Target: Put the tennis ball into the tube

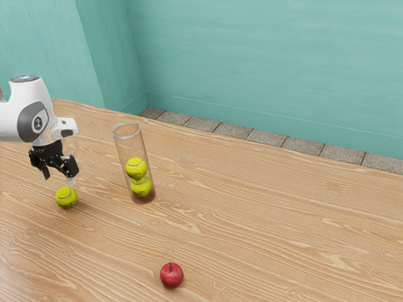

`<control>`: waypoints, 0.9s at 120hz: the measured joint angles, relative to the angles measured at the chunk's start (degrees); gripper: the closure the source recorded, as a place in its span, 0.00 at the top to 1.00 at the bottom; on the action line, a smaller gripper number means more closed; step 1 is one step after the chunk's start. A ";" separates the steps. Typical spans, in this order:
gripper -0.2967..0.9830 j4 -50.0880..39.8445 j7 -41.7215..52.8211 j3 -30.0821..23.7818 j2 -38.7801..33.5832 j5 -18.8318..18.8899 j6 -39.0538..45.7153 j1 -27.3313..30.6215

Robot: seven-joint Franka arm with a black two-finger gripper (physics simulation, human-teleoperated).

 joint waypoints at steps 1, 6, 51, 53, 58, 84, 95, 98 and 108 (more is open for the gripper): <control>0.77 -0.01 0.09 -0.01 0.18 -0.01 0.10 0.14; 0.77 -0.01 0.52 -0.02 1.10 -0.02 0.77 0.68; 0.77 2.74 3.31 -0.21 8.65 -2.51 4.83 2.13; 0.77 2.88 3.40 -0.21 8.95 -2.58 4.90 2.18; 0.77 3.10 3.61 -0.21 9.64 -2.73 5.12 2.29; 0.77 4.97 4.49 -0.21 12.86 -3.07 6.25 2.48; 0.77 5.72 4.77 -0.28 13.89 -3.11 6.85 2.46; 0.77 5.80 4.84 -0.33 14.16 -3.12 6.98 2.47; 0.77 5.90 5.05 -0.45 15.09 -3.40 7.43 2.55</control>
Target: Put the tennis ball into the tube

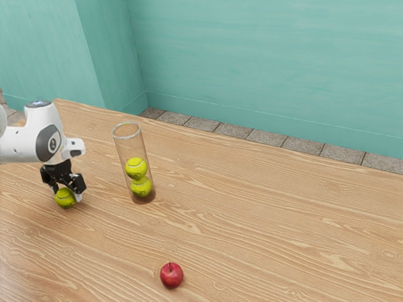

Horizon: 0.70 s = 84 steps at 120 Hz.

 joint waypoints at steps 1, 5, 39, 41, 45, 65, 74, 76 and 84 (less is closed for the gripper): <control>0.77 0.00 0.02 0.00 0.07 -0.02 0.04 0.03; 0.77 0.01 0.09 -0.02 0.30 -0.12 0.17 0.16; 0.71 -0.06 0.62 -0.17 0.91 -0.45 0.66 1.14; 0.70 -0.06 0.65 -0.18 0.92 -0.46 0.67 1.14; 0.68 -0.06 0.69 -0.19 0.92 -0.47 0.69 1.14; 0.61 -0.05 0.87 -0.22 0.92 -0.58 0.76 1.08; 0.59 -0.06 0.92 -0.63 0.78 -0.67 0.78 1.24; 0.59 -0.06 0.93 -0.71 0.75 -0.67 0.78 1.29; 0.57 -0.06 0.92 -0.91 0.52 -0.66 0.78 1.38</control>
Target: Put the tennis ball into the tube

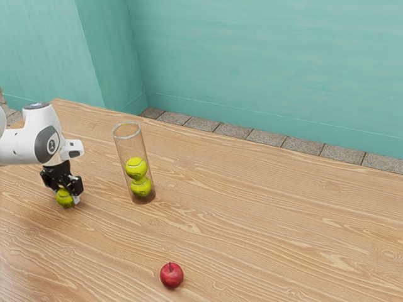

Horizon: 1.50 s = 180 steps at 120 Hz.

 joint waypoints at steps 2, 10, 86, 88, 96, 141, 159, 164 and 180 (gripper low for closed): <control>0.57 0.00 -0.01 -0.02 -0.05 0.01 -0.02 0.03; 0.54 -0.05 -0.09 -0.07 -0.39 0.04 -0.14 0.09; 0.43 -0.55 -1.80 -10.67 -31.37 -1.66 -14.98 -0.46; 0.43 -0.36 -1.83 -11.01 -31.43 -1.88 -15.14 -0.45; 0.43 0.79 -1.94 -12.11 -31.44 -2.54 -15.65 -0.57; 0.42 6.30 -2.69 -17.03 -26.68 -6.46 -16.69 -1.27; 0.42 8.34 -3.20 -17.73 -23.94 -6.47 -16.74 -1.95; 0.42 9.15 -3.34 -17.71 -23.05 -6.40 -16.76 -2.15; 0.41 10.58 -3.72 -18.14 -20.73 -6.18 -16.75 -2.21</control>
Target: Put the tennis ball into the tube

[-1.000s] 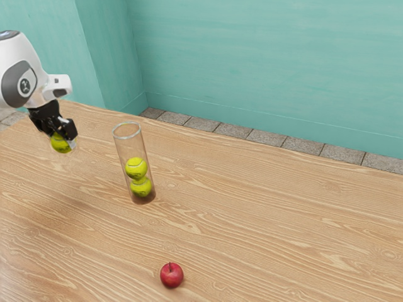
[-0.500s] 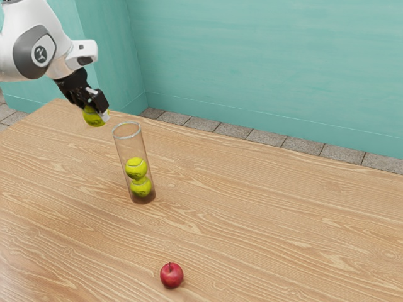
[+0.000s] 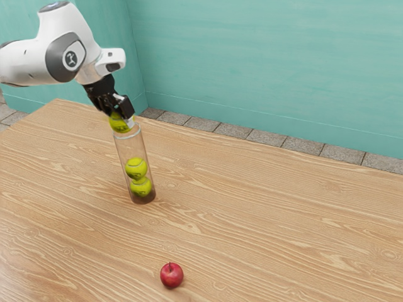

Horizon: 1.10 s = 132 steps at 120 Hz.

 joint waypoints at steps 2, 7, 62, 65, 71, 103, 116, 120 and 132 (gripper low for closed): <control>0.41 0.27 -0.04 -0.01 0.26 0.02 0.00 -0.04; 0.41 1.05 -0.15 0.00 1.02 0.06 -0.01 -0.16; 0.56 4.35 -0.48 0.34 4.38 0.21 -0.28 0.22; 0.57 4.53 -0.42 0.35 4.37 0.17 -0.33 0.31; 0.61 4.74 -0.27 0.37 4.33 0.05 -0.40 0.43; 0.72 4.88 0.34 0.32 3.73 -0.18 -0.66 0.03; 0.74 4.88 -0.21 -0.69 -1.18 2.12 -4.12 1.36; 0.74 4.89 -0.59 -1.33 -3.46 2.89 -5.81 2.10; 0.75 6.55 -2.06 2.66 -6.73 4.10 -11.70 -4.10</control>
